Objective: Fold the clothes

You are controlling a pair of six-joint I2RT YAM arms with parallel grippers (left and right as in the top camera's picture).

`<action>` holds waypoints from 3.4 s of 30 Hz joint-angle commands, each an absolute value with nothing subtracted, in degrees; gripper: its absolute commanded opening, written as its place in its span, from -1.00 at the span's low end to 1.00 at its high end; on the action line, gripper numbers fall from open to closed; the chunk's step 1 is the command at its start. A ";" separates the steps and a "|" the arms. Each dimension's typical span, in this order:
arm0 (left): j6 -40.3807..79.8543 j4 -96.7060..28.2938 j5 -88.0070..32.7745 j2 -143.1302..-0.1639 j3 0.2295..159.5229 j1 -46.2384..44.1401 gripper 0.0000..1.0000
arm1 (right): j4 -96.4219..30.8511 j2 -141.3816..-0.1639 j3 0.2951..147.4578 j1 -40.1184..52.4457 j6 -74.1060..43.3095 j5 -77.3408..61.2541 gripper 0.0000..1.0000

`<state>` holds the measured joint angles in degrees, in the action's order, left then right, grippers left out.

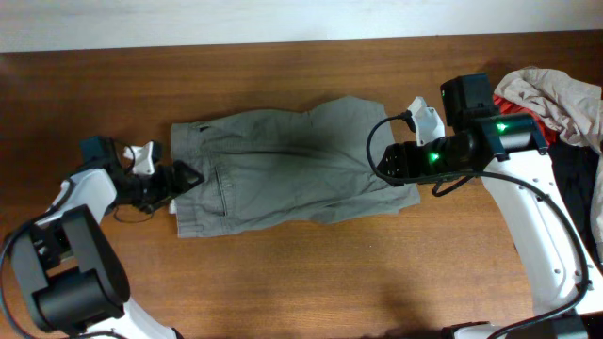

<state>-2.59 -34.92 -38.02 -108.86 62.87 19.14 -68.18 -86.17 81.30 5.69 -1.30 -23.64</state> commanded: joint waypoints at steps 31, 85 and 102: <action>-7.40 -60.51 -41.56 -99.50 101.19 18.35 -0.99 | -70.08 -84.84 81.97 5.02 -1.54 -22.81 0.42; -9.98 -61.49 -16.97 -131.00 125.49 -6.76 -0.93 | -37.80 -97.62 81.87 17.54 -10.09 -36.77 -0.92; -9.96 -52.01 -19.53 -146.47 125.49 -6.26 -0.94 | -21.23 -124.20 81.87 22.04 -18.98 -29.63 -0.92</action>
<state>-9.02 -52.45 -20.18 -144.90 125.56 -6.72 -19.79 -122.23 81.73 22.68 -17.85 -33.95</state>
